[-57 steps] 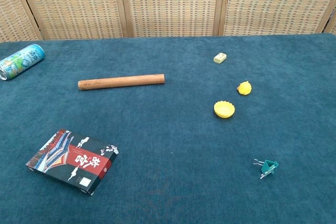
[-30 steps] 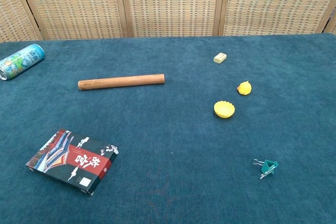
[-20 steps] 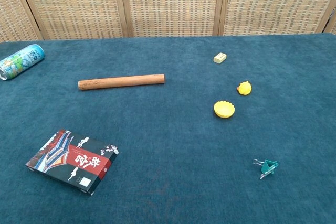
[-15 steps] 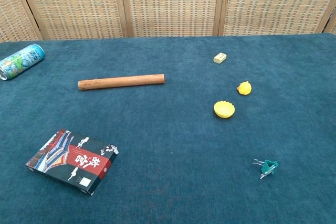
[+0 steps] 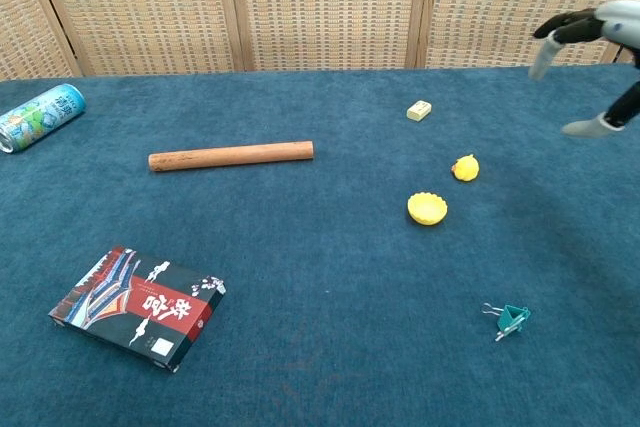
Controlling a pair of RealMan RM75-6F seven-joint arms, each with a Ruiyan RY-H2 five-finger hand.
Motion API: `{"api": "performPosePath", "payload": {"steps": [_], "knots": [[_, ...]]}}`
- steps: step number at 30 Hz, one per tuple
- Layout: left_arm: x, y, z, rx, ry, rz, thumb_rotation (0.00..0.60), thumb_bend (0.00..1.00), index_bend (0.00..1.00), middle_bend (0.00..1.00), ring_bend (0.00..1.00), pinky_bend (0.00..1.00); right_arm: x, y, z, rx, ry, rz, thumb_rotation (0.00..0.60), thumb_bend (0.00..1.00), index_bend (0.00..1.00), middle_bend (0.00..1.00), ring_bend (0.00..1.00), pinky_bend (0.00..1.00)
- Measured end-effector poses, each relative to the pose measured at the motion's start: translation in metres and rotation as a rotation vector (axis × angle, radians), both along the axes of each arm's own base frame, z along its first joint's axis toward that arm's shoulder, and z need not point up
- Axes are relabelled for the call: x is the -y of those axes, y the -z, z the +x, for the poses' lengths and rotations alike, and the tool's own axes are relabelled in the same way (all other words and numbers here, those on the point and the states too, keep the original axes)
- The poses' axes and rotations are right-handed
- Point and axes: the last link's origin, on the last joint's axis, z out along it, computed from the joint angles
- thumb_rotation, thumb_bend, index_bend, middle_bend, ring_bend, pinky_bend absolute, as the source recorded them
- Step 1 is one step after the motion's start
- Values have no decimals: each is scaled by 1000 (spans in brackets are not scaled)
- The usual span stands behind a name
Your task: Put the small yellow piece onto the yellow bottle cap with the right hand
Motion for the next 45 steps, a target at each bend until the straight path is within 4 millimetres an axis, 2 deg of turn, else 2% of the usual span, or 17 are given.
{"api": "performPosePath", "payload": {"steps": [5, 11, 23, 32, 45], "knots": [[-1, 2, -2, -4, -5, -7, 600, 52, 0, 0, 0, 0, 26, 30, 18, -26, 12, 46, 600, 197, 351, 102, 0, 116], [-3, 3, -3, -5, -11, -11, 600, 52, 0, 0, 0, 0, 48, 55, 31, -48, 32, 77, 600, 198, 377, 131, 0, 116], [-7, 0, -10, 3, -40, -5, 600, 52, 0, 0, 0, 0, 70, 93, 30, -101, 85, 124, 600, 198, 382, 138, 0, 116], [-9, 4, -12, -3, -54, -20, 600, 52, 0, 0, 0, 0, 80, 107, 13, -146, 137, 141, 600, 197, 384, 140, 0, 123], [-10, 5, -12, -10, -53, -21, 600, 52, 0, 0, 0, 0, 93, 110, 4, -177, 156, 133, 600, 201, 432, 187, 0, 146]]}}
